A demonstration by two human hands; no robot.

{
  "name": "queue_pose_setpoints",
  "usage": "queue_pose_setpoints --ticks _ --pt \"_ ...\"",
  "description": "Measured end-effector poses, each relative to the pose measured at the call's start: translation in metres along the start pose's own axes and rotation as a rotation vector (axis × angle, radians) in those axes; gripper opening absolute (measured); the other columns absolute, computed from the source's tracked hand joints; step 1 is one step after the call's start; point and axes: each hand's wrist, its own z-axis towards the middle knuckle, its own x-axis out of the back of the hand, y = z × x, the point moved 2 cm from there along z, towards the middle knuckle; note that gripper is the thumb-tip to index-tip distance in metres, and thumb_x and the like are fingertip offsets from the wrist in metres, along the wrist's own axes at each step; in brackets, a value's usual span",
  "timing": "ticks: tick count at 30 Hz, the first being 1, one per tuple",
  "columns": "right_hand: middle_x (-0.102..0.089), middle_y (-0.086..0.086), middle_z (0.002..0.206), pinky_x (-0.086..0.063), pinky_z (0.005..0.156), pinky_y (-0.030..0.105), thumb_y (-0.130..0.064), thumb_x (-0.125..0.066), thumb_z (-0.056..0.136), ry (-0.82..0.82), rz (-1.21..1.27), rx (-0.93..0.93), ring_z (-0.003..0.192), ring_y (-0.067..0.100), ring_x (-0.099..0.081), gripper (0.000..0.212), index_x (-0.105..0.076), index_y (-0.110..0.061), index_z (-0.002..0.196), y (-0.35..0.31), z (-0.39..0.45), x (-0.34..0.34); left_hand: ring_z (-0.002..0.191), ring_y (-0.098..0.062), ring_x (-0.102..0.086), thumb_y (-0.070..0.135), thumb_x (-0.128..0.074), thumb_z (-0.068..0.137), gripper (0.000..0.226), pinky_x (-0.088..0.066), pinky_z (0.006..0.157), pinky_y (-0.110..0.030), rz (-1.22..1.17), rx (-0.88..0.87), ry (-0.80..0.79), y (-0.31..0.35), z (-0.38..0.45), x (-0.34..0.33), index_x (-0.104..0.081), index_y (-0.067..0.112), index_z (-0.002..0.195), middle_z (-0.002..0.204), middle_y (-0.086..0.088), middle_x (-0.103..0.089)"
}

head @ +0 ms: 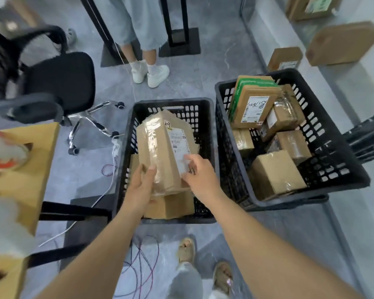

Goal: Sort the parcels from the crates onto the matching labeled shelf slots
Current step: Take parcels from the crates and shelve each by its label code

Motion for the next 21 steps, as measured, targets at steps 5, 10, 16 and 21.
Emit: queue_pose_setpoints --ticks 5,10,16,21 --pt "-0.019 0.0 0.152 -0.019 0.113 0.044 -0.047 -0.083 0.063 -0.007 -0.022 -0.167 0.142 0.022 -0.015 0.124 0.002 -0.024 0.151 0.001 -0.019 -0.021 0.096 0.0 -0.056 0.079 -0.057 0.064 0.103 -0.045 0.099 -0.044 0.019 0.045 -0.112 -0.019 -0.005 0.028 -0.014 0.04 0.149 0.144 0.007 -0.042" --pt "-0.025 -0.014 0.119 -0.025 0.103 0.027 -0.025 -0.081 0.074 -0.065 0.149 -0.15 0.115 0.0 -0.022 0.109 -0.003 -0.02 0.149 -0.007 -0.024 -0.037 0.126 -0.015 -0.045 0.081 -0.056 0.065 0.096 -0.033 0.11 -0.045 0.088 0.066 -0.203 -0.04 0.005 0.042 -0.021 0.045 0.147 0.142 0.01 -0.045" --pt "-0.045 -0.018 0.126 -0.04 0.106 0.04 -0.007 -0.066 0.085 -0.172 0.206 -0.183 0.123 0.012 -0.045 0.09 -0.013 -0.038 0.15 -0.001 -0.024 -0.034 0.107 -0.007 -0.057 0.014 -0.053 0.095 0.051 -0.043 0.1 -0.034 -0.009 -0.099 -0.194 -0.034 0.015 0.064 -0.039 0.046 0.132 0.12 0.012 -0.06" --pt "-0.035 -0.035 0.115 -0.046 0.092 0.023 0.002 -0.062 0.086 -0.36 0.234 -0.218 0.115 0.002 -0.041 0.103 0.004 -0.049 0.147 0.0 -0.037 -0.026 0.12 -0.008 -0.051 0.006 -0.055 0.093 0.083 -0.044 0.102 -0.038 0.069 -0.128 -0.399 -0.038 0.023 0.074 -0.007 0.046 0.148 0.139 0.013 -0.048"
